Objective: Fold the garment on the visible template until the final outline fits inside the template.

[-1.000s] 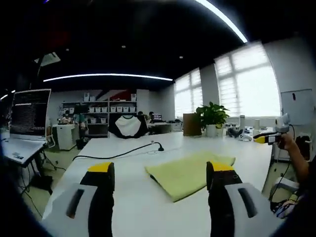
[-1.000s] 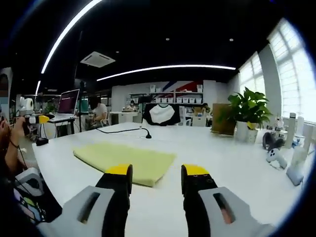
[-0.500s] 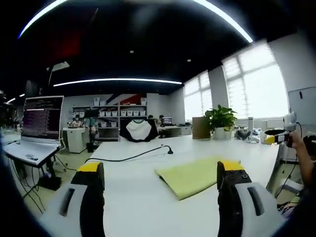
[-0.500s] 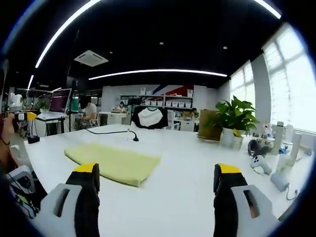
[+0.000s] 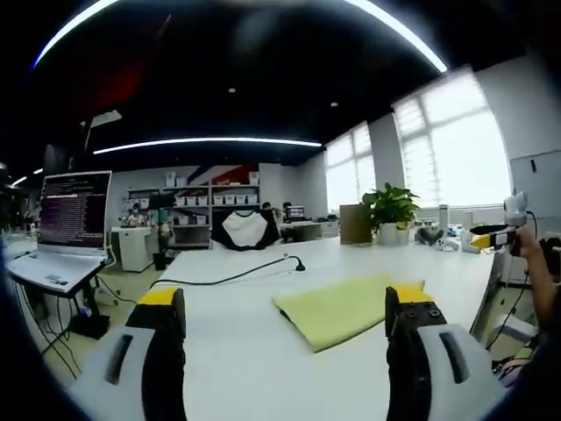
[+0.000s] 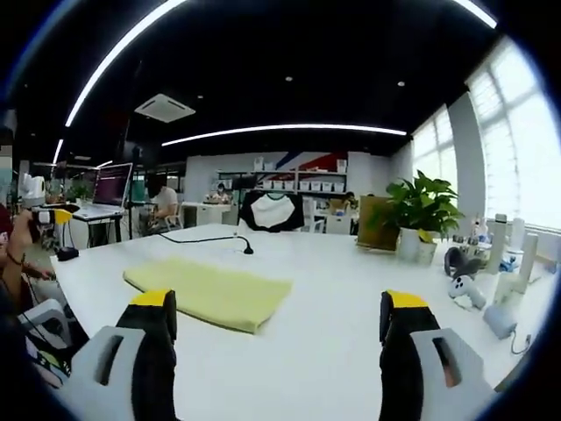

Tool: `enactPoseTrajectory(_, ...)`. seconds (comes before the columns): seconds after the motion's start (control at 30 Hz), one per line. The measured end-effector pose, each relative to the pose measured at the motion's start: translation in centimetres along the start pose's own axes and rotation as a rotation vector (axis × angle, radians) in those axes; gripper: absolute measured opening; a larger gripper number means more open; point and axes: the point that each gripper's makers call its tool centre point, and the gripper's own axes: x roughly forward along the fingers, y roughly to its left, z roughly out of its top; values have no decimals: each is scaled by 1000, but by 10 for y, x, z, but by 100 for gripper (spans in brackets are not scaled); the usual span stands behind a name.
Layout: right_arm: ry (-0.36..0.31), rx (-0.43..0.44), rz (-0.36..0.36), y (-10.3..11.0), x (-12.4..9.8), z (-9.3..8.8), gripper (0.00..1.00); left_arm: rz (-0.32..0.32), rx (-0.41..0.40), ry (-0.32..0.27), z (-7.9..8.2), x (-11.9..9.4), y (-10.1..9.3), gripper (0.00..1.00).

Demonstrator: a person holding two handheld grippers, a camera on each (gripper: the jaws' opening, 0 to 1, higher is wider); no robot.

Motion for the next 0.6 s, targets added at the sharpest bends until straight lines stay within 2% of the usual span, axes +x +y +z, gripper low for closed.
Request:
enactPoseTrajectory(0.23, 37, -9, 3, 1, 4, -7, 99, -6, 10, -3, 2, 0, -1, 100)
enactPoseTrajectory(0.6, 50, -11, 0, 0, 3, -10, 99, -3, 19, 11, -2, 0, -2, 100)
